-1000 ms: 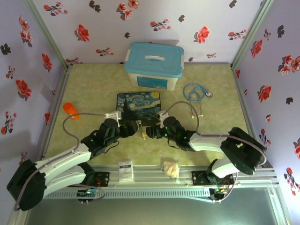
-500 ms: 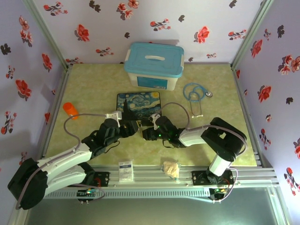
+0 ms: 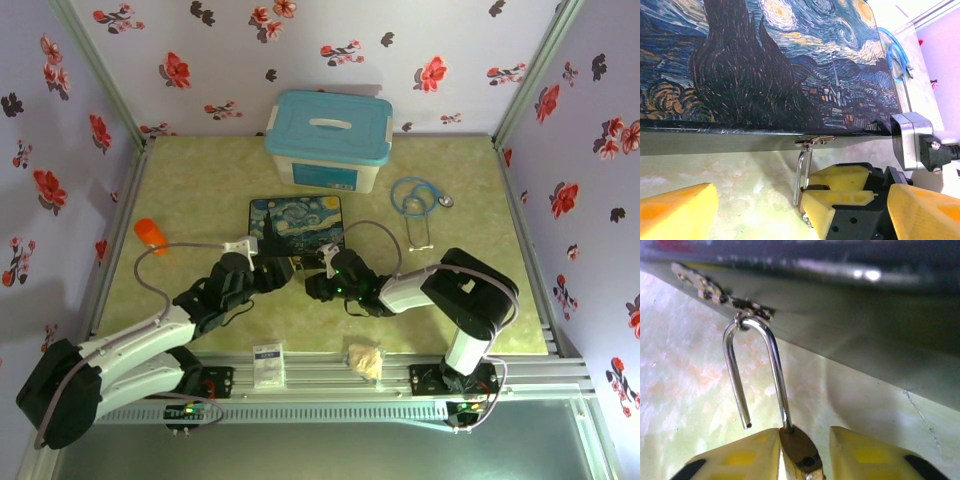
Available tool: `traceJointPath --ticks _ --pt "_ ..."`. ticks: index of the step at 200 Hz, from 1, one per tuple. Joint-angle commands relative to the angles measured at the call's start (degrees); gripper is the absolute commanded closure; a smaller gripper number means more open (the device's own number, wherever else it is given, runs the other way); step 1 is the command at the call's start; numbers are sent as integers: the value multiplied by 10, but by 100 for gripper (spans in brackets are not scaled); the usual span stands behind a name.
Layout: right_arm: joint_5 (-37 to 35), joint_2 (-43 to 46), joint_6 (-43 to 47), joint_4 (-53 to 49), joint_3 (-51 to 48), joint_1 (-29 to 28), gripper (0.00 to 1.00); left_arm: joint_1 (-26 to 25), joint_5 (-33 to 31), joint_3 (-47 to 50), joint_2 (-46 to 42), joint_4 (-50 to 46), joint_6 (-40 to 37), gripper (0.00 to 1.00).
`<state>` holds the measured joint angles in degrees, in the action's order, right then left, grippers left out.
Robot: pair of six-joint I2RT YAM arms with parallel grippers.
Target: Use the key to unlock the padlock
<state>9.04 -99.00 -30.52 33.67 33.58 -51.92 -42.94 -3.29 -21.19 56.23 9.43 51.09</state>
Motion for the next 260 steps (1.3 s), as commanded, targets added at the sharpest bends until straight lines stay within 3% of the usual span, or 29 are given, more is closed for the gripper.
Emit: traceJointPath --ticks 1,29,60,100,124,148,181,215,238,260 --pt "5 1 -20 20 -18 1 77 7 4 1 -9 3 -11 13" --pt "15 -9 -55 67 -32 6 85 16 -11 -32 -7 -42 -53 13" --pt "35 -22 -139 204 -83 26 89 44 -20 -78 7 -75 -114 11" --pt "29 -51 -180 258 -95 27 94 110 -20 -137 99 -64 -178 11" --pt "-12 -55 -217 272 -100 22 96 131 5 -163 180 -26 -203 11" --pt "-60 -55 -237 250 -89 2 97 130 11 -201 242 -49 -212 16" --pt "-149 -66 -311 271 -108 -10 100 130 -27 -190 258 -53 -217 27" --pt "-189 -127 -376 396 -116 -22 100 130 -40 -178 287 -54 -230 33" --pt "-246 -140 -385 448 -135 -34 100 130 -38 -185 306 -76 -231 34" --pt "-276 -107 -363 419 -144 -43 100 131 -37 -178 310 -71 -231 34"
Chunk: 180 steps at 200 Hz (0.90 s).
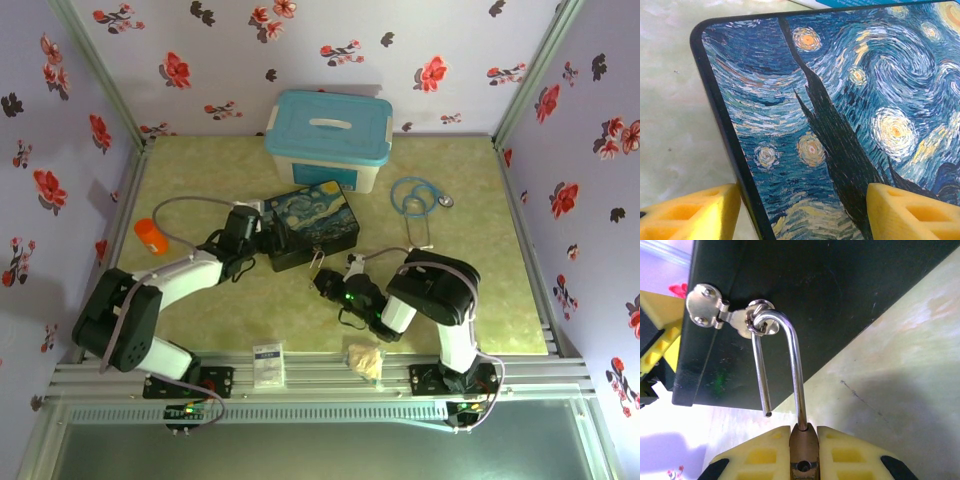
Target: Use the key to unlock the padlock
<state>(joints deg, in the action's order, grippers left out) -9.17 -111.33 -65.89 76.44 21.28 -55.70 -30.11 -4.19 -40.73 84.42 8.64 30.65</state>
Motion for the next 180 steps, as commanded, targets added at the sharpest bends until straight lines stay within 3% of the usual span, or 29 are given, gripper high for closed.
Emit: traceJointPath --ticks 1,26,48,77,127,142,180 --pt "-95 18 -8 -11 -22 -6 100 2 -28 18 28 -62 -26 35" --pt "-115 44 11 -44 -15 -11 100 3 -29 23 29 -56 -27 36" --pt "-124 -4 -13 29 -5 -12 100 3 -28 25 27 -51 -29 38" --pt "-180 -16 -34 29 10 -35 100 4 -33 27 24 -52 -40 38" --pt "-194 -32 -86 30 31 -38 100 4 -31 25 29 -49 -45 38" --pt "-206 -33 -103 30 32 -37 100 4 -20 27 24 -48 -45 42" --pt "-228 -11 -84 30 37 -36 100 4 -16 32 21 -46 -46 43"
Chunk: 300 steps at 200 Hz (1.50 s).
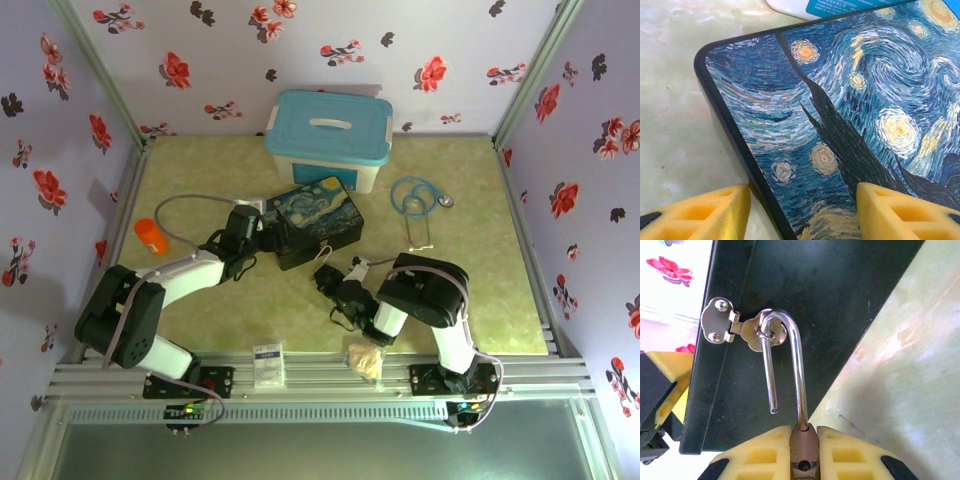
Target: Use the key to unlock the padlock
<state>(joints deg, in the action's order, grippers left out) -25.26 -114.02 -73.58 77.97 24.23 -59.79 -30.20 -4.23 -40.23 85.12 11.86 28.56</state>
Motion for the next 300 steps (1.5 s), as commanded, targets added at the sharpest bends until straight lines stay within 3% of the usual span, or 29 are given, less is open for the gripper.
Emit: traceJointPath --ticks 1,95,136,217,300 --pt "-67 16 -8 15 8 5 100 5 -15 27 14 -78 -25 43" --pt "-72 -11 -103 16 29 24 100 5 -15 34 12 -74 -31 45" --pt "-71 12 -53 15 20 28 100 5 -15 35 13 -73 -32 45" --pt "-69 3 -132 16 28 47 100 6 -15 36 14 -74 -33 45" --pt "-47 24 -71 15 14 64 100 9 -15 42 12 -72 -33 45"
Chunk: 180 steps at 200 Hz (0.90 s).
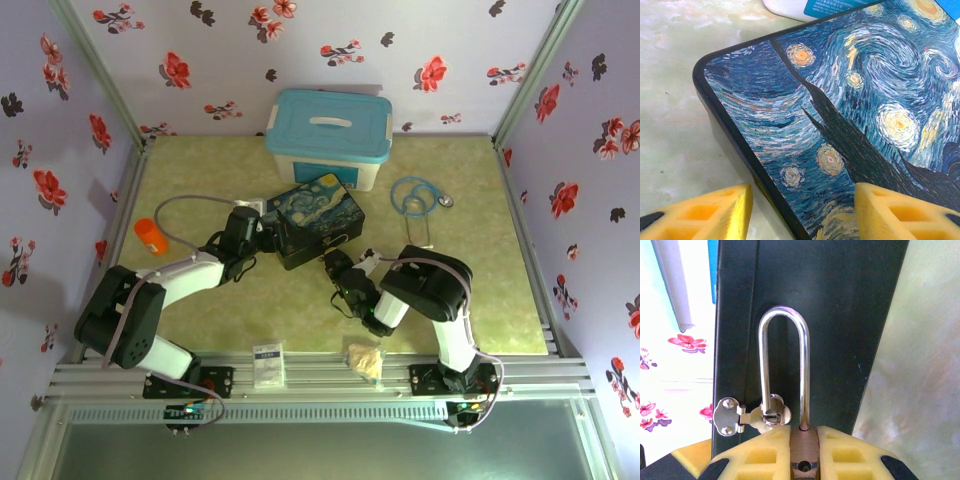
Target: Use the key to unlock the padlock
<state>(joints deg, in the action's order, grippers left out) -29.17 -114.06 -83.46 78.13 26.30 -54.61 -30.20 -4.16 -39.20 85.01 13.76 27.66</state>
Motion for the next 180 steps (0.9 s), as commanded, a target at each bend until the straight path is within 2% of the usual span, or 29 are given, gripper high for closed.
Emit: traceJointPath --ticks 1,41,77,91,103,115,140,157,180 --pt "-7 25 29 14 -7 12 100 9 -16 32 13 -91 -25 45" --pt "17 55 96 7 -32 17 100 15 -16 26 11 -94 -24 45" --pt "64 117 108 -98 -72 32 100 22 -14 17 3 -100 -23 45" --pt "96 155 127 -184 -64 39 100 26 -13 12 5 -102 -22 44" --pt "163 188 159 -288 -41 49 100 30 -10 7 3 -104 -21 44" --pt "185 223 188 -379 -25 51 100 30 -9 6 -6 -99 -20 43" --pt "223 289 226 -531 -9 67 100 29 -4 -1 -30 -92 -25 33" --pt "288 305 255 -615 11 95 100 21 -2 -1 -57 -91 -34 26" --pt "360 314 290 -694 26 132 100 6 8 3 -106 -97 -46 24"
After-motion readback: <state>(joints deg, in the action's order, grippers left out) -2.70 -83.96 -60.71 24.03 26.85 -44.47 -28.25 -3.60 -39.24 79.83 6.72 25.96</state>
